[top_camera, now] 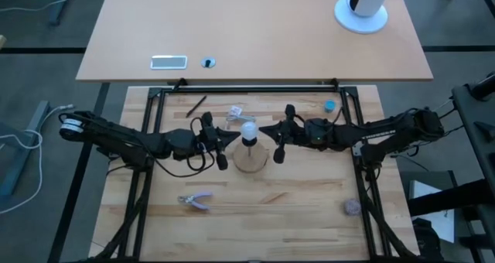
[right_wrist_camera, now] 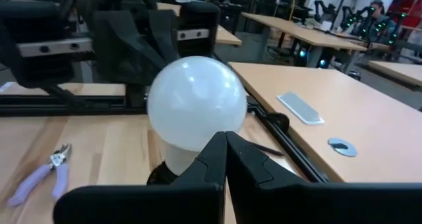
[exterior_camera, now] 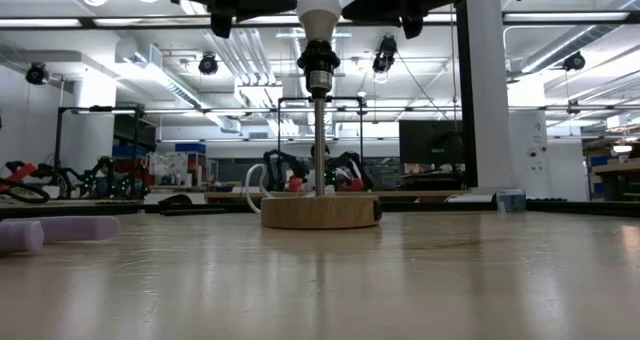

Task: Screw lightbulb
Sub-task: Insert the lightbulb into the lamp

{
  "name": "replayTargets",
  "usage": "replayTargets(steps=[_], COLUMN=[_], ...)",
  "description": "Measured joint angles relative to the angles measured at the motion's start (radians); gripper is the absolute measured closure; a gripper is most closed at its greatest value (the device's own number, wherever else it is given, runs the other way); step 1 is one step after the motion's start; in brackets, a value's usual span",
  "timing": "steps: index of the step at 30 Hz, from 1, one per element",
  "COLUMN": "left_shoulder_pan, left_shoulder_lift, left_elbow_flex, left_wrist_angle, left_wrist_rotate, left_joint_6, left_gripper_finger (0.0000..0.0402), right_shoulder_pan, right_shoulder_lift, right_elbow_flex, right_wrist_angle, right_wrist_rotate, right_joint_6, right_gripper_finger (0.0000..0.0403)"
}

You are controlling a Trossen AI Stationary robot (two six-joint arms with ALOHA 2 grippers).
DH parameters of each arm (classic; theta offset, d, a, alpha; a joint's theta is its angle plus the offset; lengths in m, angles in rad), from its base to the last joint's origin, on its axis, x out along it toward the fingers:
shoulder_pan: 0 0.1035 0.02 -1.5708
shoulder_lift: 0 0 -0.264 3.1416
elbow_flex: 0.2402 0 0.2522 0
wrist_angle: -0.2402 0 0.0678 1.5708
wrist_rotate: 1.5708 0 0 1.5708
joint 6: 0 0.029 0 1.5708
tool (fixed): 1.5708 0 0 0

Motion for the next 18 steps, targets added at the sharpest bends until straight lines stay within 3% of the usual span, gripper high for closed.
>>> replayTargets(steps=[18], left_shoulder_pan=[0.008], left_shoulder_lift=[0.021], left_elbow_flex=[0.000], left_wrist_angle=[-0.028], left_wrist_rotate=[-0.091], left_joint_6=[-0.026], left_gripper_finger=[0.0401], right_shoulder_pan=[0.040], right_shoulder_lift=[0.035], right_elbow_flex=[-0.001], right_wrist_angle=[0.016], right_wrist_rotate=[-0.085], right_joint_6=[-0.013], right_gripper_finger=[0.0403])
